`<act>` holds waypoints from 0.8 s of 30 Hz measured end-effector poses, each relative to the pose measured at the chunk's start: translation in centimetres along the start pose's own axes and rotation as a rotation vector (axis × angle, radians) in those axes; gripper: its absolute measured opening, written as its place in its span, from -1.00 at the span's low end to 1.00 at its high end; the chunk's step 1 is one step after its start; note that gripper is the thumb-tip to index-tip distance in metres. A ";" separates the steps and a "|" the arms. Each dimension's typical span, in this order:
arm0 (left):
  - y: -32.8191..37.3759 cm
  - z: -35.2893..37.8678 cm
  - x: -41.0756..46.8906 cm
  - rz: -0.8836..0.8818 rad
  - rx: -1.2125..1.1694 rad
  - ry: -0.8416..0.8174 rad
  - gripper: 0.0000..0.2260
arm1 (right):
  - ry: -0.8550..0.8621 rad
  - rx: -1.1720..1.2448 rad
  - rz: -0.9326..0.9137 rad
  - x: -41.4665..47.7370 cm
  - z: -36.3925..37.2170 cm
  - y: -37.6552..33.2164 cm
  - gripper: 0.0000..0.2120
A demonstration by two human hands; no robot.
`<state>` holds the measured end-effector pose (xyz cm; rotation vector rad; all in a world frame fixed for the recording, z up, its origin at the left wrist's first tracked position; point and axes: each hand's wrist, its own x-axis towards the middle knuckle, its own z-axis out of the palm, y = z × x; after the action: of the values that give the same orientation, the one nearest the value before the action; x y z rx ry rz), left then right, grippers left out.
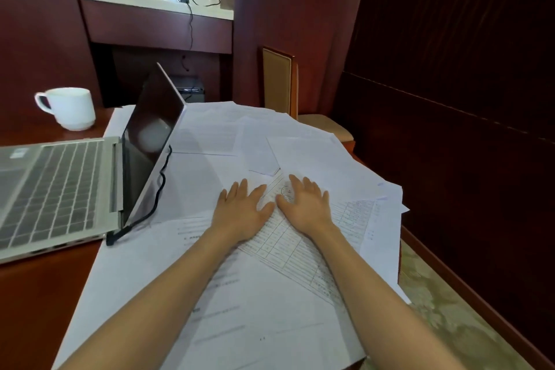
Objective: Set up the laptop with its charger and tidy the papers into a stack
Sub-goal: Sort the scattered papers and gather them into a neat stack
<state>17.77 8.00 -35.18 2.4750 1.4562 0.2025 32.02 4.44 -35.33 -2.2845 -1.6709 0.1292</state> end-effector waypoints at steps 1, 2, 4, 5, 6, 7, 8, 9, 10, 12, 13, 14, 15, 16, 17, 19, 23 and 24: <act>-0.3 0.1 -0.3 0.000 0.010 0.007 -0.49 | 0.007 0.002 0.003 0.1 0.0 0.0 -0.38; -0.5 0.1 -0.5 -0.001 0.017 0.007 -0.50 | 0.010 0.002 0.010 0.1 0.1 0.0 -0.38; -0.8 0.1 -0.7 -0.002 0.030 0.000 -0.50 | 0.025 0.010 0.039 0.1 0.2 0.0 -0.39; -0.8 0.1 -0.7 -0.002 0.035 -0.006 -0.50 | 0.040 0.019 0.060 0.0 0.2 0.1 -0.39; -0.8 0.0 -0.6 -0.002 0.038 -0.011 -0.50 | 0.053 0.031 0.079 0.0 0.1 0.1 -0.38; -0.8 0.0 -0.6 -0.002 0.040 -0.019 -0.49 | 0.060 0.053 0.094 0.0 0.0 0.2 -0.38; -0.8 0.0 -0.6 -0.003 0.040 -0.028 -0.49 | 0.063 0.087 0.103 0.0 0.0 0.3 -0.37; -0.8 0.0 -0.7 -0.004 0.038 -0.036 -0.49 | 0.065 0.128 0.109 0.0 -0.1 0.4 -0.35; -0.7 -0.1 -0.7 -0.005 0.034 -0.037 -0.48 | 0.070 0.170 0.117 0.0 -0.2 0.5 -0.35; -0.7 -0.2 -0.8 0.001 0.016 0.014 -0.49 | 0.090 0.236 0.135 0.0 -0.5 0.5 -0.33; -0.6 -0.3 -0.9 0.005 0.002 0.073 -0.51 | 0.100 0.249 0.141 0.0 -0.5 0.5 -0.33; -0.5 -0.3 -0.9 0.004 -0.016 0.140 -0.54 | 0.107 0.246 0.147 0.1 -0.5 0.5 -0.34; -0.4 -0.5 -0.9 -0.003 -0.043 0.188 -0.57 | 0.113 0.233 0.154 0.1 -0.4 0.4 -0.37; -0.2 -0.6 -0.8 -0.017 -0.084 0.198 -0.59 | 0.121 0.211 0.159 0.1 -0.4 0.3 -0.46; -0.1 -0.7 -0.8 -0.037 -0.136 0.170 -0.60 | 0.136 0.173 0.158 0.2 -0.3 0.2 -0.63; 0.3 -1.0 -0.7 -0.075 -0.235 0.091 -0.59 | 0.161 0.109 0.155 0.1 -0.4 0.1 -0.91; 0.5 -1.3 -0.4 -0.133 -0.300 0.047 -0.62 | 0.209 0.062 0.131 -0.3 -0.6 0.5 -0.86; 0.5 -1.3 -0.3 -0.151 -0.319 0.040 -0.67 | 0.226 0.050 0.133 -0.3 -0.6 0.7 -0.87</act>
<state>17.76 7.72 -33.75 2.1105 1.4879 0.4206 32.68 3.82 -35.03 -2.2766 -1.3902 -0.0556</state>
